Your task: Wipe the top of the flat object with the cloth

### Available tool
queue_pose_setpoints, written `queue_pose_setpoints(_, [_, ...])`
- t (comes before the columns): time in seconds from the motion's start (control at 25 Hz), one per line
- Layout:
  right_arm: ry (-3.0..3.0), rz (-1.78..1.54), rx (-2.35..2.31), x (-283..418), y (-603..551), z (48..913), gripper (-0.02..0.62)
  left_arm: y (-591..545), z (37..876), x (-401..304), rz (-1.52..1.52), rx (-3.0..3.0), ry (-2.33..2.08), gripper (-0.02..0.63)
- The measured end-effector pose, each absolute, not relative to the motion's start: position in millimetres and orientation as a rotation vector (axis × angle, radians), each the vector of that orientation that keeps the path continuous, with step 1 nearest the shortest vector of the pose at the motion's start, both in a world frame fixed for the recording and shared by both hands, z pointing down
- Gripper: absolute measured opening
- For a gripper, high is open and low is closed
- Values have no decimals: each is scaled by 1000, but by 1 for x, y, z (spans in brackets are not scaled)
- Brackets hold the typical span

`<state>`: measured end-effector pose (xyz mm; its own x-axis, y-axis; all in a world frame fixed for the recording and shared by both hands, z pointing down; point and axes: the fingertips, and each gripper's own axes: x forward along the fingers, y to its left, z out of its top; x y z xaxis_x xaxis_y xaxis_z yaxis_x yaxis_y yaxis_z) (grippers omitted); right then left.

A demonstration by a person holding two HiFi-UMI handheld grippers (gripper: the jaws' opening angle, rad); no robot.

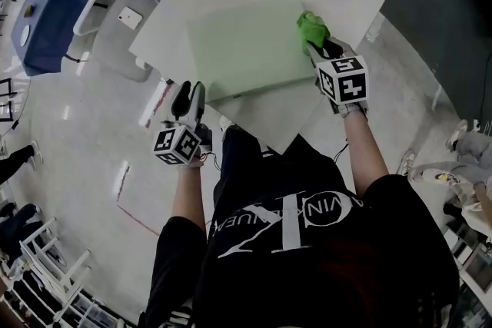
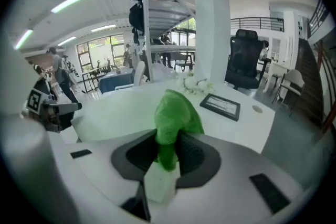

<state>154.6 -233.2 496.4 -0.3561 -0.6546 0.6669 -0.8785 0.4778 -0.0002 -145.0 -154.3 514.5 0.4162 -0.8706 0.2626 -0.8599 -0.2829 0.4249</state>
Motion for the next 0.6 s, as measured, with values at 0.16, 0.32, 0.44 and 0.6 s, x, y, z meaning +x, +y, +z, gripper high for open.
queue_pose_setpoints(0.16, [-2244, 484, 1125, 119, -222, 485, 103, -149, 500, -156, -2, 2154, -1609, 52])
queue_pose_setpoints(0.32, [-2309, 495, 1022, 84, -203, 481, 103, -141, 497, -155, 60, 2157, -1633, 11])
queue_pose_setpoints(0.44, [-2346, 515, 976, 53, -188, 479, 103, -133, 497, -158, 89, 2171, -1613, 11])
queue_pose_setpoints(0.6, [-2381, 567, 934, 10, -168, 477, 103, -122, 499, -166, 131, 2196, -1555, 11])
